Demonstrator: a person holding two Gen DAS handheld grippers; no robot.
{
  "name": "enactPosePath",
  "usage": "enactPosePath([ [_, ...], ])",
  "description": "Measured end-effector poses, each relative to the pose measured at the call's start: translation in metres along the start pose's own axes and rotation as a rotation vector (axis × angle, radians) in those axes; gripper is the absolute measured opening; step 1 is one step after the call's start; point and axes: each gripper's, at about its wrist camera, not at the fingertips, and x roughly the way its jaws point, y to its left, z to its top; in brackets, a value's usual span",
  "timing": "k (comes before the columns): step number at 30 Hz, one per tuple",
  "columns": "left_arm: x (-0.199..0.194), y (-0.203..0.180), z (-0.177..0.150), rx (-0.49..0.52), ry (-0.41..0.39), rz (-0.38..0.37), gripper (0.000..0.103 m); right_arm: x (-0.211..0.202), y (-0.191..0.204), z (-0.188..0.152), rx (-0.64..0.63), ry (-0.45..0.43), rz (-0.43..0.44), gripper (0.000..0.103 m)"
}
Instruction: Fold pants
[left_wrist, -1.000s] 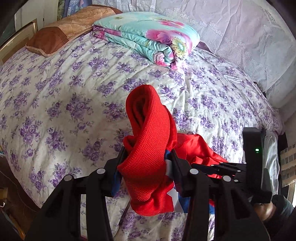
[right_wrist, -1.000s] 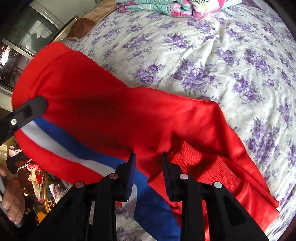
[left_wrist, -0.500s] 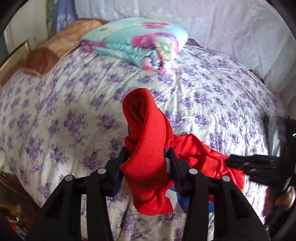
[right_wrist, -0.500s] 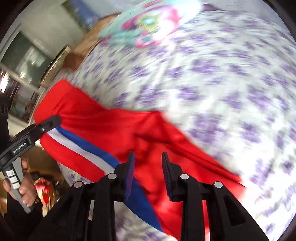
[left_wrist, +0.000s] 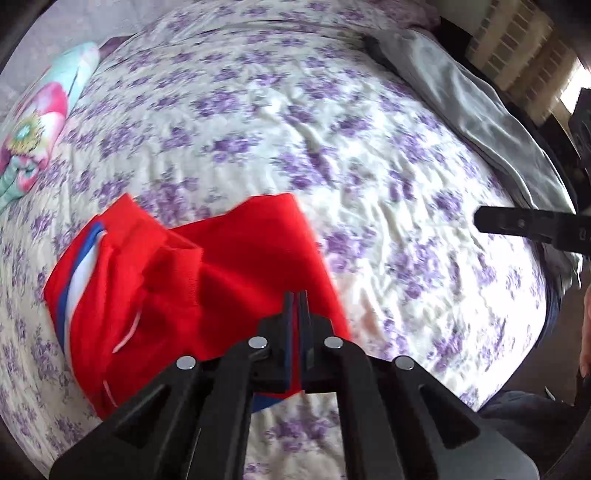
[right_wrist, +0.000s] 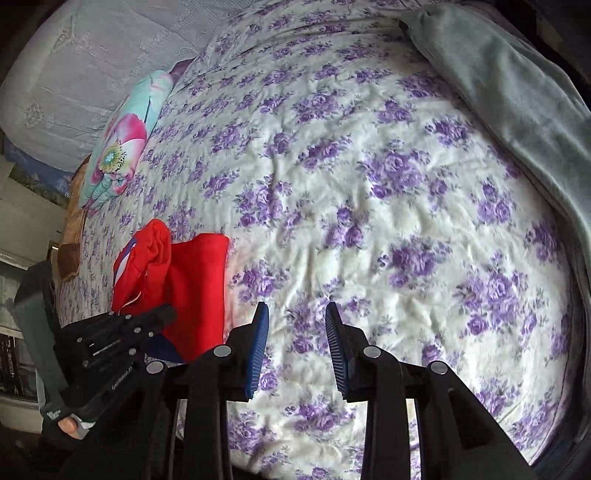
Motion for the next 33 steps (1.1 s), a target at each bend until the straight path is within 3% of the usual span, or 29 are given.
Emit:
enactPosePath([
  [2, -0.018, -0.014, -0.005, 0.055, -0.052, 0.029, 0.016, 0.005, -0.002, -0.005, 0.016, 0.005, 0.005, 0.033],
  [4, -0.04, -0.007, -0.009, 0.047, -0.116, 0.104, 0.079, 0.007, -0.005, -0.007, 0.028, 0.021, 0.001, 0.033],
  [6, -0.057, 0.012, -0.008, 0.009, -0.184, 0.244, 0.089, 0.011, -0.002, -0.005, 0.024, 0.033, 0.009, 0.033],
  [8, -0.053, 0.036, -0.004, -0.013, -0.161, 0.413, 0.089, 0.011, 0.009, 0.0, -0.004, 0.033, 0.021, 0.033],
  [10, -0.044, 0.053, -0.006, -0.004, -0.117, 0.51, 0.089, 0.01, 0.019, 0.004, -0.033, 0.031, 0.031, 0.033],
  [12, -0.028, 0.054, -0.008, 0.067, -0.089, 0.596, 0.089, 0.009, 0.027, 0.007, -0.059, 0.023, 0.037, 0.033],
  [18, 0.035, 0.045, -0.009, 0.297, 0.034, 0.66, 0.088, 0.007, 0.016, 0.009, -0.041, 0.011, 0.059, 0.033],
  [19, 0.043, 0.047, -0.007, 0.311, 0.054, 0.667, 0.069, 0.008, 0.012, 0.008, -0.034, 0.013, 0.059, 0.033],
  [22, 0.056, 0.064, 0.0, 0.259, 0.108, 0.634, 0.023, 0.008, 0.0, 0.008, -0.014, 0.016, 0.056, 0.033],
  [28, 0.015, 0.064, 0.006, 0.173, 0.001, 0.579, 0.011, 0.008, -0.008, 0.011, 0.0, 0.017, 0.059, 0.033],
  [31, -0.036, 0.044, 0.001, 0.165, -0.142, 0.443, 0.011, 0.003, -0.004, 0.012, -0.016, 0.011, 0.061, 0.033],
  [33, -0.053, 0.024, -0.004, 0.205, -0.185, 0.366, 0.011, 0.002, -0.003, 0.013, -0.022, 0.012, 0.061, 0.033],
])
